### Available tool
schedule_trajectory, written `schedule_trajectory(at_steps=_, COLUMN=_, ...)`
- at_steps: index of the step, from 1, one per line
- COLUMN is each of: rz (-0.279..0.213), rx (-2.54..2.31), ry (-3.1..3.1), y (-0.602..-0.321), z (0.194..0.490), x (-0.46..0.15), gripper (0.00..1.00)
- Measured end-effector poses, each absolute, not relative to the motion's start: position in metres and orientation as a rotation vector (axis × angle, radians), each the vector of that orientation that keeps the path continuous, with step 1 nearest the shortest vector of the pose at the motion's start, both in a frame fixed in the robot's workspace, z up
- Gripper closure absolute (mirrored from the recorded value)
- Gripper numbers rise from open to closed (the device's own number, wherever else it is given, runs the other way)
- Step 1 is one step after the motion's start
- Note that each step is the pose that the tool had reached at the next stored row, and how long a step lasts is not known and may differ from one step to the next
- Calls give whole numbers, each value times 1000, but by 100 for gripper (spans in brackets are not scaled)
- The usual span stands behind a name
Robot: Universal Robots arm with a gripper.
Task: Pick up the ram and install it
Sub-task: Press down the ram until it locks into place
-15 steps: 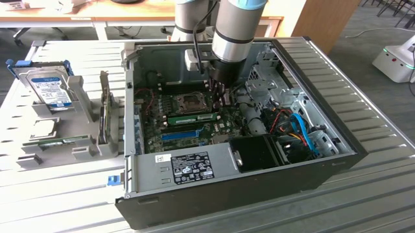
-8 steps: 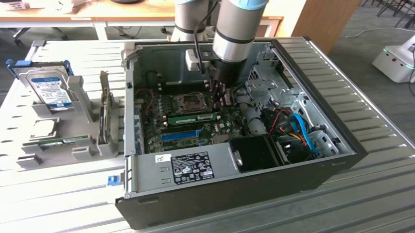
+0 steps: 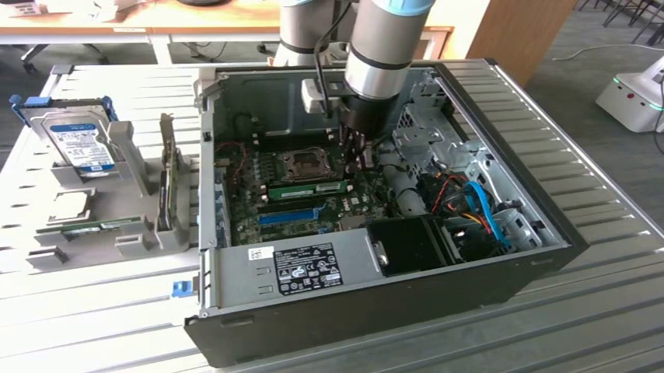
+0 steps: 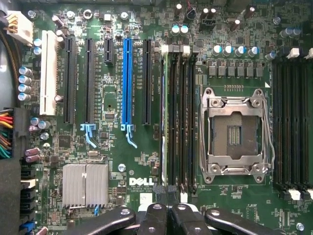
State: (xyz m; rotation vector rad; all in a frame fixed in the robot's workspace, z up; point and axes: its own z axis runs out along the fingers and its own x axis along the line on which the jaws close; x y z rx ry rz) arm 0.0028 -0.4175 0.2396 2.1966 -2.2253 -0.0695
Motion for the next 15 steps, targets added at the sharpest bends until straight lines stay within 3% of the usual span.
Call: schedule_trajectory(at_steps=15, rz=-70, rx=2197, ry=-2225, y=-418, z=232, x=3, gripper=89)
